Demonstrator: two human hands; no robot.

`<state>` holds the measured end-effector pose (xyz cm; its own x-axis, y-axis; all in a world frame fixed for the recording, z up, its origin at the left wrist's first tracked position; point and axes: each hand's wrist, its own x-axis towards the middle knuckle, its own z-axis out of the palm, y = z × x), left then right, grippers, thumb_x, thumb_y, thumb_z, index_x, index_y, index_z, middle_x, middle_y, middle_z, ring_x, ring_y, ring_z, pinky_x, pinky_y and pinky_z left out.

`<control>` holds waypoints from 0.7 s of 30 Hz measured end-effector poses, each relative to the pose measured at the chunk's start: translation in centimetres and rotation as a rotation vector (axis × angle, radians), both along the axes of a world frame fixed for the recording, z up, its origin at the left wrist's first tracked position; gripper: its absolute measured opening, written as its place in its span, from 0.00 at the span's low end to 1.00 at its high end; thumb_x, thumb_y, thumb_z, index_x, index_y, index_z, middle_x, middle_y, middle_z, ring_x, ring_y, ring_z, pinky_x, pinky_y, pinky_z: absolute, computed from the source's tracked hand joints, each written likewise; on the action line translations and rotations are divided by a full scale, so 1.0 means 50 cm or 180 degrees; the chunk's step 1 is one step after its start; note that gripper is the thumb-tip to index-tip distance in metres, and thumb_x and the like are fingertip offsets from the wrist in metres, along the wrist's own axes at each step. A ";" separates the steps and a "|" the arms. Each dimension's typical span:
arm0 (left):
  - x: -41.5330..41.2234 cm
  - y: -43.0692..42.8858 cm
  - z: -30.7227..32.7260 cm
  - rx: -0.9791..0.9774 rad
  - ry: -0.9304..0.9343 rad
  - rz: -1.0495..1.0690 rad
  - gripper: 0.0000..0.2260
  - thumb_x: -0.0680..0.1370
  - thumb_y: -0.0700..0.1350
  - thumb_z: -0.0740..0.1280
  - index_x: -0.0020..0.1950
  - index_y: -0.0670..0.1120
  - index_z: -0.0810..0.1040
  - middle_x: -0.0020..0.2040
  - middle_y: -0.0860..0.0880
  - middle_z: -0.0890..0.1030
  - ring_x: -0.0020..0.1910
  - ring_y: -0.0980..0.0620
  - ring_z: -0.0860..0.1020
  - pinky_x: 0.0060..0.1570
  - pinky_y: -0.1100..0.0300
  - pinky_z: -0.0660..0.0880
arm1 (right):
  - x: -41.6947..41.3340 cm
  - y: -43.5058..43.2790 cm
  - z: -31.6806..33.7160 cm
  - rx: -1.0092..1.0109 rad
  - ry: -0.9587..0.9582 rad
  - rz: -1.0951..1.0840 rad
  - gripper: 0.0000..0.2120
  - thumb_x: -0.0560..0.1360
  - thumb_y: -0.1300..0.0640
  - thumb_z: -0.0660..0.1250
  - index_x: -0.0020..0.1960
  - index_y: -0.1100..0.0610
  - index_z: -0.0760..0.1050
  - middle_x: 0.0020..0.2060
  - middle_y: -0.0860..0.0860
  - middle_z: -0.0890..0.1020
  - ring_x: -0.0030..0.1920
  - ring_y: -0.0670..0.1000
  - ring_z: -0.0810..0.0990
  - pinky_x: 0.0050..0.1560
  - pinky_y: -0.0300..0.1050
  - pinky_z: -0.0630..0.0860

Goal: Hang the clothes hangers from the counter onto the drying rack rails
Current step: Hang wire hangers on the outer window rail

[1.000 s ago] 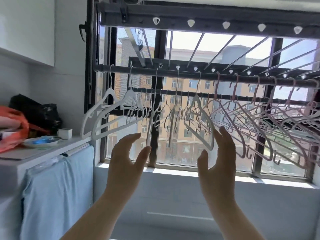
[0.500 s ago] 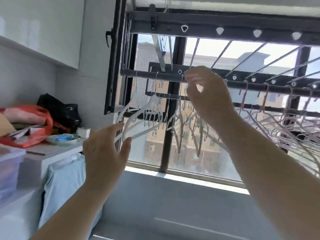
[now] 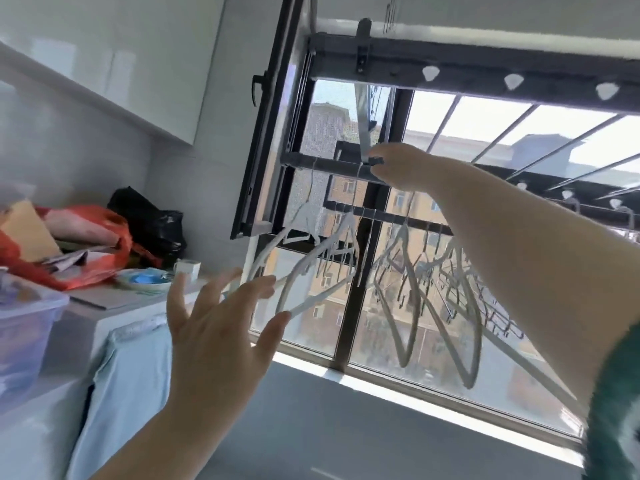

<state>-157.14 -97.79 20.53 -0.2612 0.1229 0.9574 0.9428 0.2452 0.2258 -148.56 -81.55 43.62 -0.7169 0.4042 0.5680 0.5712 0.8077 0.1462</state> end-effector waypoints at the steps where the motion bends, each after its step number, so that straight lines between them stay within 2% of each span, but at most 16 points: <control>1: 0.004 0.003 0.001 0.0005 -0.0012 -0.0051 0.24 0.76 0.62 0.52 0.48 0.47 0.79 0.43 0.49 0.83 0.55 0.48 0.78 0.70 0.58 0.44 | -0.010 0.006 0.001 -0.0006 -0.0033 0.0014 0.21 0.80 0.63 0.52 0.73 0.55 0.60 0.73 0.53 0.61 0.69 0.53 0.66 0.59 0.39 0.65; 5: 0.025 0.022 0.006 0.0154 0.0250 -0.0068 0.22 0.76 0.62 0.53 0.48 0.47 0.78 0.41 0.49 0.83 0.56 0.53 0.71 0.69 0.52 0.47 | -0.033 0.025 0.005 0.0004 -0.0147 0.0064 0.21 0.80 0.63 0.53 0.73 0.56 0.61 0.72 0.52 0.63 0.68 0.54 0.68 0.63 0.44 0.67; 8: 0.029 0.034 0.008 0.0178 0.0255 -0.0073 0.18 0.71 0.59 0.59 0.49 0.48 0.78 0.39 0.54 0.83 0.56 0.55 0.71 0.71 0.54 0.43 | -0.040 0.037 0.009 0.0030 -0.0191 0.0014 0.20 0.80 0.63 0.53 0.71 0.56 0.64 0.69 0.54 0.68 0.66 0.56 0.70 0.63 0.45 0.67; 10: 0.031 0.043 0.008 0.0160 0.0208 -0.0089 0.15 0.70 0.57 0.60 0.51 0.51 0.74 0.39 0.57 0.82 0.56 0.56 0.71 0.71 0.54 0.41 | -0.043 0.047 0.010 0.0094 -0.0274 -0.0033 0.18 0.80 0.63 0.53 0.70 0.58 0.66 0.67 0.56 0.70 0.65 0.57 0.70 0.63 0.45 0.67; 14: 0.040 0.061 0.010 0.0189 0.0203 -0.0141 0.15 0.69 0.57 0.60 0.52 0.53 0.71 0.36 0.57 0.81 0.54 0.57 0.72 0.71 0.54 0.41 | -0.051 0.065 0.012 0.0193 -0.0344 -0.0072 0.17 0.80 0.63 0.53 0.67 0.62 0.68 0.64 0.59 0.71 0.63 0.59 0.71 0.61 0.48 0.69; 18: 0.044 0.081 0.008 0.0317 0.0371 -0.0145 0.13 0.69 0.52 0.61 0.52 0.52 0.71 0.34 0.56 0.82 0.53 0.56 0.73 0.71 0.54 0.43 | -0.060 0.089 0.008 0.0283 -0.0294 -0.0027 0.16 0.80 0.62 0.54 0.67 0.61 0.68 0.63 0.58 0.73 0.62 0.58 0.72 0.61 0.48 0.69; 21: 0.049 0.089 0.004 0.0413 0.0574 -0.0155 0.12 0.70 0.50 0.62 0.52 0.51 0.72 0.35 0.54 0.82 0.52 0.56 0.73 0.72 0.55 0.45 | -0.064 0.100 0.012 0.0352 -0.0337 -0.0009 0.15 0.80 0.60 0.54 0.65 0.61 0.69 0.60 0.58 0.74 0.59 0.58 0.74 0.56 0.46 0.70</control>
<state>-154.67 -93.32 20.72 -0.0811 0.0040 0.9967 0.9808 0.1783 0.0791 -151.78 -76.53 44.20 -0.7741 0.3454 0.5305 0.5501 0.7817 0.2938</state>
